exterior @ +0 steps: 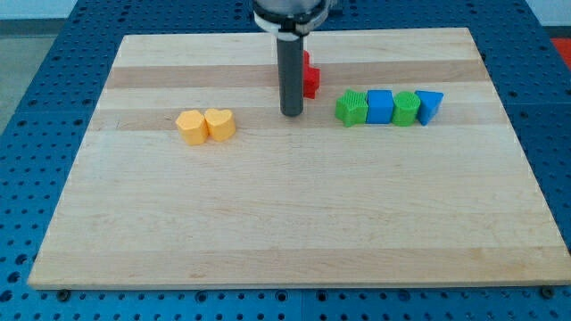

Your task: Slide the green circle to the blue cube and green star

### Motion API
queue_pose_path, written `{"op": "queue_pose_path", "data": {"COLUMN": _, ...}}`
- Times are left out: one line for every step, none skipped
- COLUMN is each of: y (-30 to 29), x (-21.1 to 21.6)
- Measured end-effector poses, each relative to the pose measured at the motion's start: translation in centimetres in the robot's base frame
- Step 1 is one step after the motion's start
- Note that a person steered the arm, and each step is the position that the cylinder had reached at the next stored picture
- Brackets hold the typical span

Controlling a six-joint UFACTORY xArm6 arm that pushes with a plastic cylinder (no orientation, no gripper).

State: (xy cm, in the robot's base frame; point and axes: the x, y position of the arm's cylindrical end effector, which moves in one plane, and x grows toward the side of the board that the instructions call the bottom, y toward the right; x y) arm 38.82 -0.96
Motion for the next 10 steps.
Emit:
{"op": "queue_pose_path", "data": {"y": 2.1, "x": 4.2}}
{"op": "queue_pose_path", "data": {"y": 6.8, "x": 5.4}}
{"op": "queue_pose_path", "data": {"y": 9.8, "x": 5.4}}
{"op": "queue_pose_path", "data": {"y": 13.4, "x": 5.4}}
{"op": "queue_pose_path", "data": {"y": 16.4, "x": 4.9}}
{"op": "queue_pose_path", "data": {"y": 17.6, "x": 3.5}}
{"op": "queue_pose_path", "data": {"y": 18.8, "x": 2.0}}
{"op": "queue_pose_path", "data": {"y": 19.1, "x": 1.6}}
{"op": "queue_pose_path", "data": {"y": 18.0, "x": 1.5}}
{"op": "queue_pose_path", "data": {"y": 17.4, "x": 0.8}}
